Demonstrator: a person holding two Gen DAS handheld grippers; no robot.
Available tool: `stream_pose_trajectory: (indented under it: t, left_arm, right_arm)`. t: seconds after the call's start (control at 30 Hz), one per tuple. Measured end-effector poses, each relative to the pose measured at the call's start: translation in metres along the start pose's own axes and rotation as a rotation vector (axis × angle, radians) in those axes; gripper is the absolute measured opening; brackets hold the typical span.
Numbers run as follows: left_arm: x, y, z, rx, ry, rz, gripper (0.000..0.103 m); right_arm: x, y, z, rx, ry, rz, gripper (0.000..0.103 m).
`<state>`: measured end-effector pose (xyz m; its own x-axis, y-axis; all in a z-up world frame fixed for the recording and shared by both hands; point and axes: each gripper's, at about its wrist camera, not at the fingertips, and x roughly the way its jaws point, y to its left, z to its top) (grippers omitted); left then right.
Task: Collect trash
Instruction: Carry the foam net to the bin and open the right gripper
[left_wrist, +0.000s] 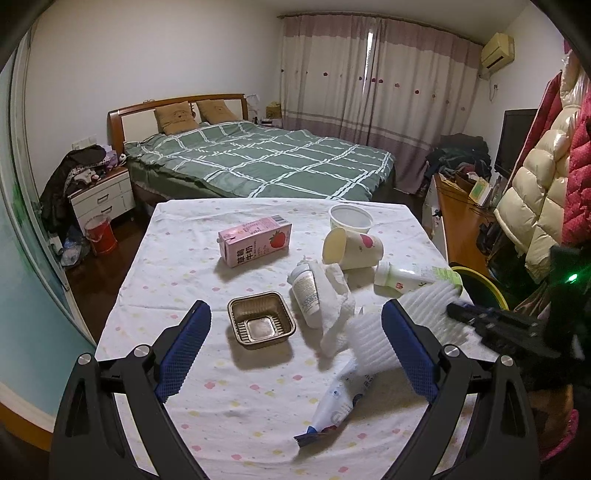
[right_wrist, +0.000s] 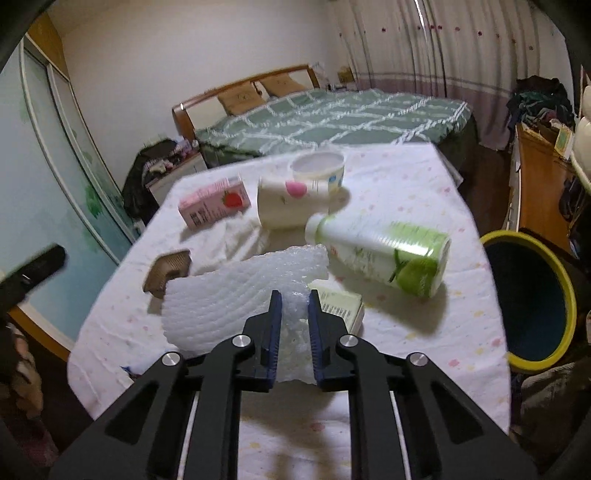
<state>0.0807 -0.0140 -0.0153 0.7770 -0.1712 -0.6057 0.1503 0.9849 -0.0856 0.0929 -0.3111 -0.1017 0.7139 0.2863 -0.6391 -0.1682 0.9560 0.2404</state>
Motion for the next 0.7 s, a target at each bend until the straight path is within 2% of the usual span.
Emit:
stream_pose_trajectory:
  t: [0.13,0.27,0.5,0.7]
  left_arm:
    - [0.001,-0.003,0.0,0.004,0.002,-0.005,0.092]
    - [0.002,-0.006,-0.001,0.009,0.005,-0.013,0.092]
    - [0.008,-0.012,-0.002,0.02,0.017,-0.022,0.092]
    - [0.013,-0.018,-0.001,0.033,0.025,-0.03,0.092]
  right_arm:
    - [-0.024,-0.008,0.009,0.014,-0.06,-0.006,0.014]
    - [-0.046,-0.028,0.019,0.045,-0.128,-0.081,0.014]
    - [-0.075,-0.097,0.027,0.175,-0.205,-0.241,0.014]
    - [-0.082,-0.166,0.021,0.301,-0.213,-0.407,0.014]
